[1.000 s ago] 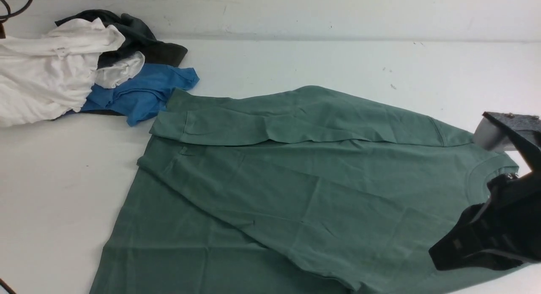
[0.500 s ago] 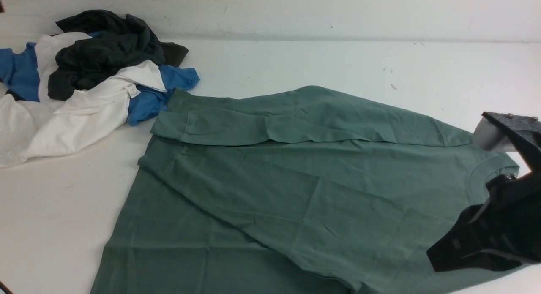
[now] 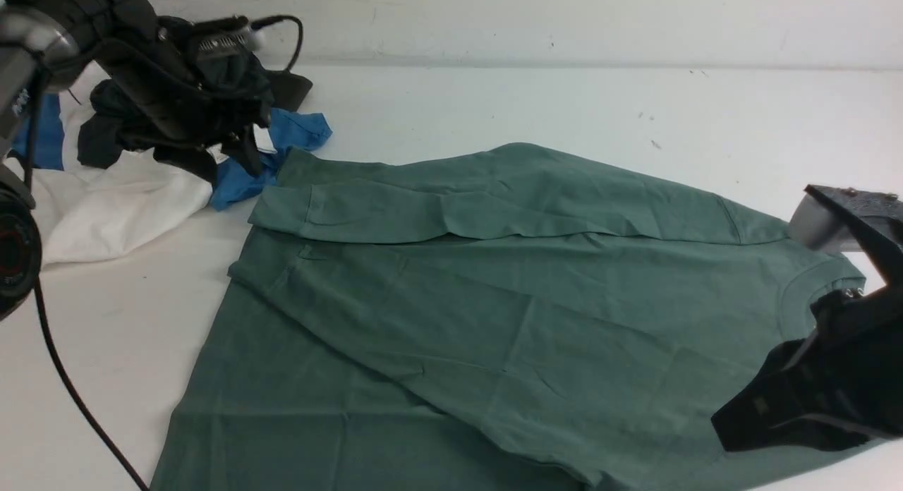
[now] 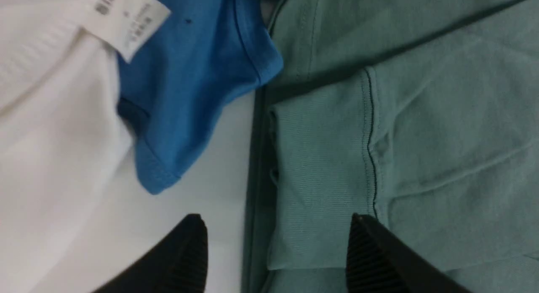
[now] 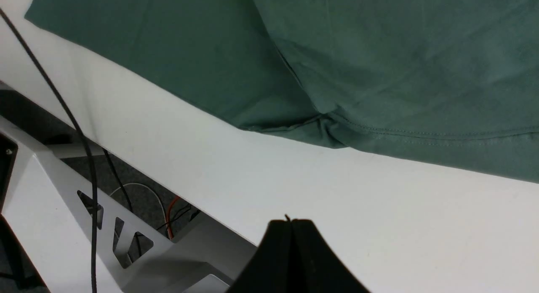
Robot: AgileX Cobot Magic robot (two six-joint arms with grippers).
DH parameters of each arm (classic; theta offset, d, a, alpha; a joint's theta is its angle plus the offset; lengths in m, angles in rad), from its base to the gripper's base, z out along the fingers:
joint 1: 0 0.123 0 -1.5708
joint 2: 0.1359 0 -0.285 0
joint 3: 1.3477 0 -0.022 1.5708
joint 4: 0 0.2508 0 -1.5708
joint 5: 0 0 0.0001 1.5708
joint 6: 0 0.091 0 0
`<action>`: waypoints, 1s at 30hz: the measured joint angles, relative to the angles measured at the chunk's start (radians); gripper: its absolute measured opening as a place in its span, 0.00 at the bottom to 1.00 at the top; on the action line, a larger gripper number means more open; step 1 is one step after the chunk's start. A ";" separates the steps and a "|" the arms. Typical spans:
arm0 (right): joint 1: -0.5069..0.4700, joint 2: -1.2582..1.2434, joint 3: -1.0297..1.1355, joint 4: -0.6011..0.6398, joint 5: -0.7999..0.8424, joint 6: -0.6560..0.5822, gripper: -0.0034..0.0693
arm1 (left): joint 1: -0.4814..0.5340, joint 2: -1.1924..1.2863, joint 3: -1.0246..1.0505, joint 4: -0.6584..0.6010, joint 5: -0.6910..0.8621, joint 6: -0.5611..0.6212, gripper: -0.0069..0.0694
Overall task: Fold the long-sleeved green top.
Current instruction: Use the left arm to clamp the cuff farthest from it
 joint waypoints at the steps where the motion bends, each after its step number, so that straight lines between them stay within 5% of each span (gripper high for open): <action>1: 0.000 0.000 0.000 0.000 0.000 0.001 0.03 | -0.008 0.015 0.000 0.000 -0.005 -0.006 0.64; 14: 0.000 0.000 0.000 0.000 -0.014 0.004 0.03 | -0.028 0.095 0.000 -0.020 -0.045 -0.024 0.58; 18: 0.000 0.000 0.000 0.000 -0.027 0.004 0.03 | -0.029 0.095 0.000 -0.024 -0.058 -0.024 0.43; 19: 0.000 0.000 0.000 0.000 -0.031 0.004 0.03 | -0.029 0.095 0.000 -0.024 -0.058 -0.020 0.31; 22: 0.000 0.000 0.000 0.000 -0.034 0.004 0.03 | -0.029 0.095 0.000 -0.024 -0.058 0.005 0.15; 30: 0.000 0.000 0.000 0.000 -0.048 0.003 0.03 | -0.029 0.052 0.000 -0.024 -0.061 0.049 0.10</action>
